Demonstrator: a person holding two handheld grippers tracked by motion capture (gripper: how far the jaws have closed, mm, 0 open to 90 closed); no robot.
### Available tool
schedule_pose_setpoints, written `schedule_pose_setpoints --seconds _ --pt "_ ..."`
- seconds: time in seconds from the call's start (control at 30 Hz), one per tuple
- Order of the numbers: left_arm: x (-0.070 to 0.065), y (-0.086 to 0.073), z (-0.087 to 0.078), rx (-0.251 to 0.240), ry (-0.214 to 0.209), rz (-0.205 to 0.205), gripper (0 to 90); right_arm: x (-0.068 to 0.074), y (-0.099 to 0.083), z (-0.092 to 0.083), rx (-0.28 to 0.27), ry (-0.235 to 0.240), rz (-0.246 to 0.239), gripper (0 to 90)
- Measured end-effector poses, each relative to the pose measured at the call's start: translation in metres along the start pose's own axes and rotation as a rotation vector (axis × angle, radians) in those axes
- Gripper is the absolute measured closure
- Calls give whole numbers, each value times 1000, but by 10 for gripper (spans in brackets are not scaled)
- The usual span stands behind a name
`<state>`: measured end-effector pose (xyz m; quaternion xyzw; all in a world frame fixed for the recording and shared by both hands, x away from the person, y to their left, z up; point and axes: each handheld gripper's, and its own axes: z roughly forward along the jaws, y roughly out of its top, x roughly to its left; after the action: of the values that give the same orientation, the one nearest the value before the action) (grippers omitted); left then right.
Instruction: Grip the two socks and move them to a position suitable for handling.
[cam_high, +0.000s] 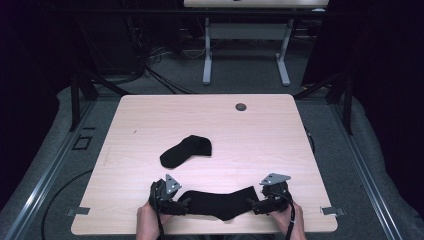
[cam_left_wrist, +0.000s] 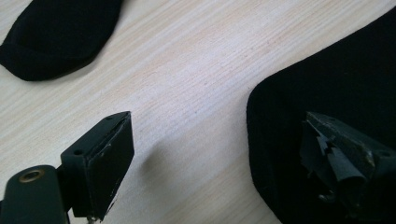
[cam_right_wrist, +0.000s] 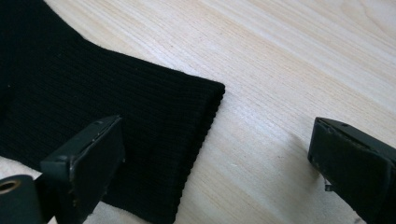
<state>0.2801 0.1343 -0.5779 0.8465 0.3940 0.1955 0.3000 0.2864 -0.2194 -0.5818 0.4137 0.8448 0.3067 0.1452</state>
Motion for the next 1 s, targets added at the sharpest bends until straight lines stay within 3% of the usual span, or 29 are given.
schedule_pose_setpoints --seconds 0.37,0.77,0.87,1.0 --pt "-5 -12 -9 -15 -6 11 111 -3 -6 -2 -30 32 -43 38" --pt "-6 -15 -11 -20 -16 18 112 -3 -9 -3 -48 38 -45 45" --pt "-7 -14 -12 -30 -9 43 106 -4 -8 -2 -50 42 -35 26" --pt "-7 -9 -16 -40 1 47 26 -12 -11 -10 -175 78 42 0"
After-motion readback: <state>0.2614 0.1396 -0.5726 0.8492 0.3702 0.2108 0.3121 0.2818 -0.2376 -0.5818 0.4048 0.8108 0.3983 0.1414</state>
